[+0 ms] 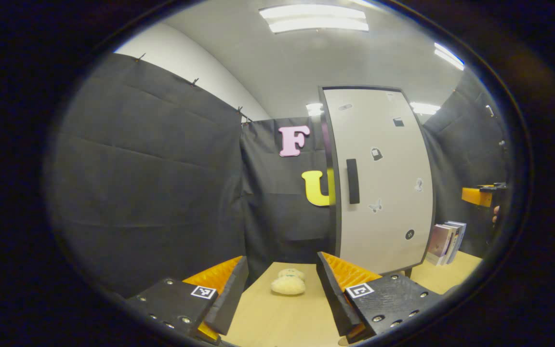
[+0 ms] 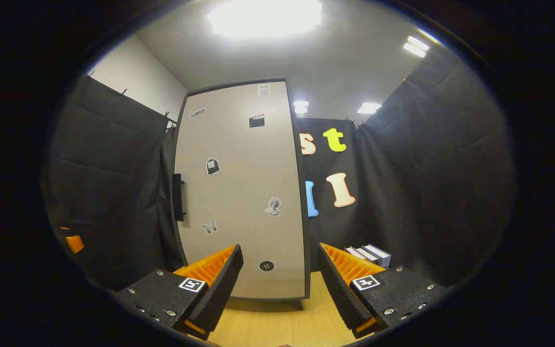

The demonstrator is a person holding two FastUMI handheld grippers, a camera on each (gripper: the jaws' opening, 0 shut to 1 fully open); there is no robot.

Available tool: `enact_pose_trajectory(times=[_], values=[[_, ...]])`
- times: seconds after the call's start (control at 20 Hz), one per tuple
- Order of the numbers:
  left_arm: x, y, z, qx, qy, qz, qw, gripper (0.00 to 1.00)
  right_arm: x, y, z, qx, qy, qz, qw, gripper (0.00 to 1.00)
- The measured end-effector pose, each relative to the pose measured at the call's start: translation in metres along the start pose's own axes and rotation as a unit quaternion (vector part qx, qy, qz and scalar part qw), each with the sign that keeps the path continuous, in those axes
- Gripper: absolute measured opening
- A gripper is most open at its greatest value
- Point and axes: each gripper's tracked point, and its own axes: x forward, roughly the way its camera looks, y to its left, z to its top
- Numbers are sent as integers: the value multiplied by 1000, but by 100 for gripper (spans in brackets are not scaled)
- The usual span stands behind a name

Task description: Open the cabinet door with the right hand, grasp the bottle in the cabinet with the left hand and place it on the coaster, then close the cabinet door with the right hand.

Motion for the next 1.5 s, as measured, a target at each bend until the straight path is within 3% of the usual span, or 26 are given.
enact_pose_trajectory(times=[0.05, 0.2, 0.25, 0.3, 0.45, 0.5, 0.6, 1.2, 1.5], values=[[-2, 7, 0, 1, 0, 6, 1000, 87, 5, 6, 3, -3, -1, 4, 1000, 94], [-9, 28, -2, 4, 3, 23, 1000, 87, 22, 29, 7, -11, -2, 17, 1000, 94], [-13, 35, -2, 5, 4, 28, 1000, 82, 28, 37, 9, -11, -3, 23, 1000, 94], [-16, 42, -2, 6, 5, 33, 999, 87, 32, 45, 12, -10, -5, 27, 1000, 95], [-23, 59, -3, 9, 8, 42, 999, 87, 46, 68, 18, -10, -8, 43, 999, 95], [-26, 63, -3, 10, 8, 44, 999, 82, 50, 76, 20, -9, -8, 47, 999, 94], [-30, 74, -3, 11, 9, 51, 999, 87, 61, 92, 20, -8, -5, 57, 998, 95], [-39, 131, -20, 3, 22, 87, 996, 87, 121, 188, 47, -3, -27, 90, 996, 94], [-49, 169, -29, 5, 27, 113, 993, 82, 156, 232, 30, -12, 4, 102, 995, 89]])
